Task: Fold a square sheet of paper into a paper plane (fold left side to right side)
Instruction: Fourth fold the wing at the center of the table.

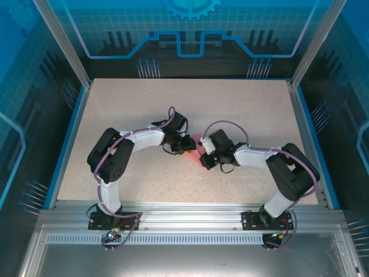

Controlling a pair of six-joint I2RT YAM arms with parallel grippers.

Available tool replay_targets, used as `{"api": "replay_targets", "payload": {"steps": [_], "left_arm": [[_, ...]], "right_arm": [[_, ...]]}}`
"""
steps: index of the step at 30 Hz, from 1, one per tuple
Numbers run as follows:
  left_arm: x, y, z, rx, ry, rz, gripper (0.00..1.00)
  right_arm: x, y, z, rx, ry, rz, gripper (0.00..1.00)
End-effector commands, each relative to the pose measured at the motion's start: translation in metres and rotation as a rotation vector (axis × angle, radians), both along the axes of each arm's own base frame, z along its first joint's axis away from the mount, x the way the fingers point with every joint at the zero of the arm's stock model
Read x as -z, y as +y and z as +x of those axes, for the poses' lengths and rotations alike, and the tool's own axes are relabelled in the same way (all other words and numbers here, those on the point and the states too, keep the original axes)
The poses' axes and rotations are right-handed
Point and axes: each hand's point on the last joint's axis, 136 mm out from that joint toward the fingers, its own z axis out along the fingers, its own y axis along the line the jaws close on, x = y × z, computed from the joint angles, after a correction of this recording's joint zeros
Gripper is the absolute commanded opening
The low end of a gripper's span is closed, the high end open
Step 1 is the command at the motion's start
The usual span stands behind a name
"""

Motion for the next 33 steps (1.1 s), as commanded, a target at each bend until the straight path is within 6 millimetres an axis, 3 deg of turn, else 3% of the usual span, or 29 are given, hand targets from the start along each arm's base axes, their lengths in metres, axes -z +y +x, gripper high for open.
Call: {"api": "replay_targets", "payload": {"steps": [1, 10, 21, 29, 33], "left_arm": [[0.005, -0.006, -0.002, 0.013, 0.029, -0.002, 0.28], [0.015, -0.010, 0.000, 0.013, 0.043, 0.005, 0.26], [0.017, -0.009, -0.002, 0.015, 0.045, 0.015, 0.26], [0.017, -0.009, -0.002, 0.017, 0.044, 0.017, 0.26], [0.014, -0.010, -0.002, 0.019, 0.038, 0.014, 0.26]], "right_arm": [[0.004, -0.002, 0.001, 0.014, 0.034, 0.015, 0.10], [0.004, -0.001, 0.001, 0.014, 0.076, 0.050, 0.16], [-0.023, 0.006, 0.014, 0.033, 0.127, 0.190, 0.27], [-0.010, 0.010, 0.019, 0.038, 0.191, 0.176, 0.32], [-0.014, 0.015, 0.026, 0.029, 0.183, 0.180, 0.32]]}}
